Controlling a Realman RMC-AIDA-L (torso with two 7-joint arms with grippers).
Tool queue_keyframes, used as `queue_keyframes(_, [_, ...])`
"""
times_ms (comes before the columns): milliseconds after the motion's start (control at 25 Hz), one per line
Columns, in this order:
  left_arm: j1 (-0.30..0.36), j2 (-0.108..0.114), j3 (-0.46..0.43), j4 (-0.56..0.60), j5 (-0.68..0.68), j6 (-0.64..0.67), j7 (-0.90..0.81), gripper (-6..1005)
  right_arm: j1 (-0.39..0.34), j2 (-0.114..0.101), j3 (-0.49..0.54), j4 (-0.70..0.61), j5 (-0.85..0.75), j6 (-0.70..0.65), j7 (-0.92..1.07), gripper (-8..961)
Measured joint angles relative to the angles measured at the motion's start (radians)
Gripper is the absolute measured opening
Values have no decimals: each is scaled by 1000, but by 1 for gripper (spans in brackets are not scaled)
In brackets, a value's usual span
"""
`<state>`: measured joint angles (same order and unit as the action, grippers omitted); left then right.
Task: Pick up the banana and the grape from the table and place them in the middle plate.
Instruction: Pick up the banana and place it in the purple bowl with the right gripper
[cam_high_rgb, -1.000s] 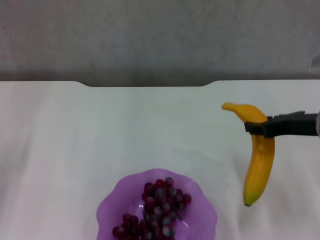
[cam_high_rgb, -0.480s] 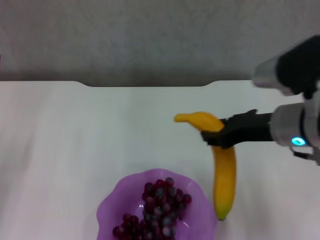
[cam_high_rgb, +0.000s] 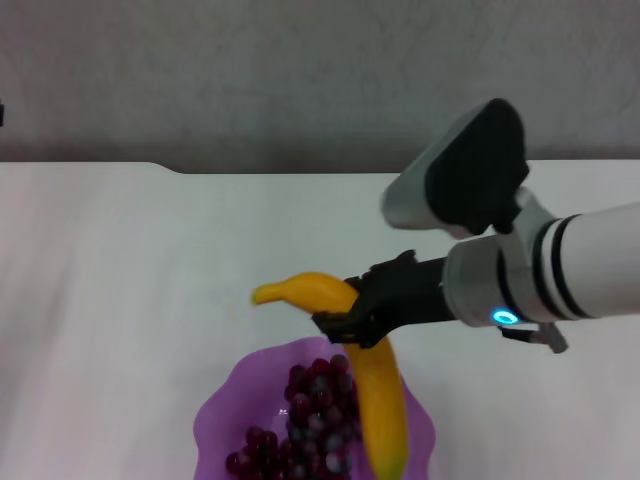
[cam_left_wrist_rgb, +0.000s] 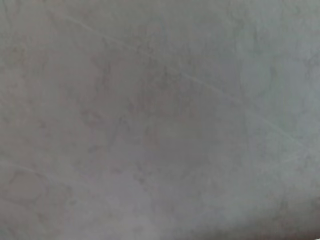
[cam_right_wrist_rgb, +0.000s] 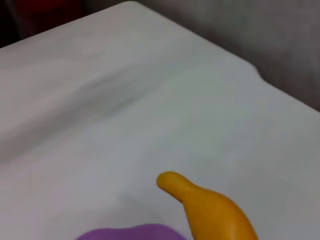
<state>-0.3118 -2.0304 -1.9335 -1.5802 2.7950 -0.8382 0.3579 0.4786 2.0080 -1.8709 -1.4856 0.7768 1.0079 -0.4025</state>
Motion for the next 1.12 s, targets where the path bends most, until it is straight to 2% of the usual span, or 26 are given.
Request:
queue_keyframes(520, [-13, -2, 2, 6, 0, 1, -1, 863, 97, 1, -88, 143, 38, -19, 12, 623])
queue_keyframes(1120, [-8, -2, 2, 2, 0, -1, -1, 863, 99, 0, -100, 124, 49, -21, 13, 649])
